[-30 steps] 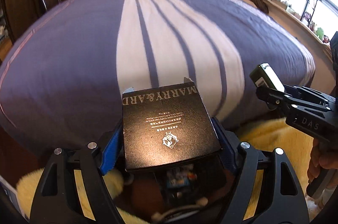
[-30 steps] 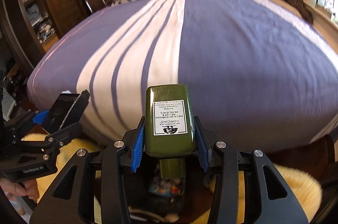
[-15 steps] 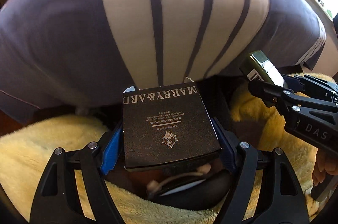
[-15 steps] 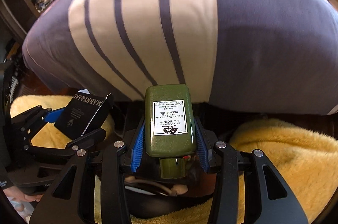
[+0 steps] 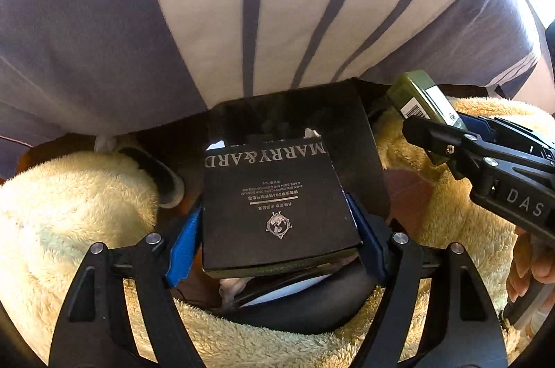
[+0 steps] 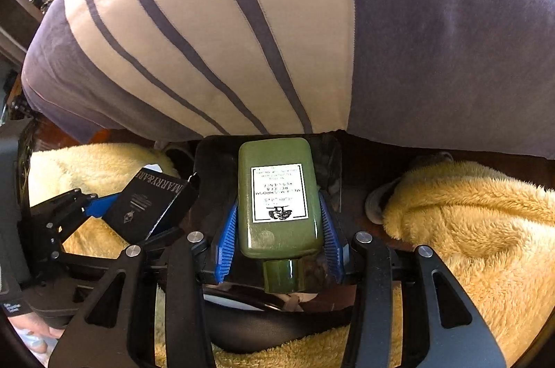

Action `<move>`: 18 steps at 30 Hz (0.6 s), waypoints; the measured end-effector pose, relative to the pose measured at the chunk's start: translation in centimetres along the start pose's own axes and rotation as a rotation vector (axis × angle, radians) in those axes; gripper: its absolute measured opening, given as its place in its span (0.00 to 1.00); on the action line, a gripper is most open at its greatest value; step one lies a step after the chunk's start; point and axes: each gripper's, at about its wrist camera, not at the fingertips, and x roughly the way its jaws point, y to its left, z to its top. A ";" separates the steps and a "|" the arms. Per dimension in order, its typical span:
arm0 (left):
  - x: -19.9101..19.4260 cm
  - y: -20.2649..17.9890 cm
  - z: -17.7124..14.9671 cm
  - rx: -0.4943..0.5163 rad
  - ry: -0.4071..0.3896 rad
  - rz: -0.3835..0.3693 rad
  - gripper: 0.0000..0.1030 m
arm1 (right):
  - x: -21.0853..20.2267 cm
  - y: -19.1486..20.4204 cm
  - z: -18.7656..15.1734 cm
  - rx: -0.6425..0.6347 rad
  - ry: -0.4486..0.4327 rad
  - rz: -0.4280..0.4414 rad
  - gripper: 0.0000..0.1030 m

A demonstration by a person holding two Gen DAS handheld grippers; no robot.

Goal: Collect trash
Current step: 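Lower both tools to the bin and open them to drop the box and bottle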

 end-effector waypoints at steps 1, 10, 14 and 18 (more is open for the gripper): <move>0.1 0.1 0.1 -0.004 0.004 -0.003 0.71 | 0.1 0.0 0.1 0.002 0.002 0.000 0.43; -1.5 -0.3 -0.1 0.005 -0.039 0.013 0.83 | -2.0 -0.4 0.1 0.015 -0.052 -0.011 0.61; -4.2 -0.1 0.3 0.002 -0.119 0.040 0.88 | -4.3 -0.7 0.6 0.016 -0.117 -0.033 0.84; -8.5 0.3 0.9 0.002 -0.242 0.078 0.92 | -8.6 -0.8 1.4 0.009 -0.243 -0.080 0.96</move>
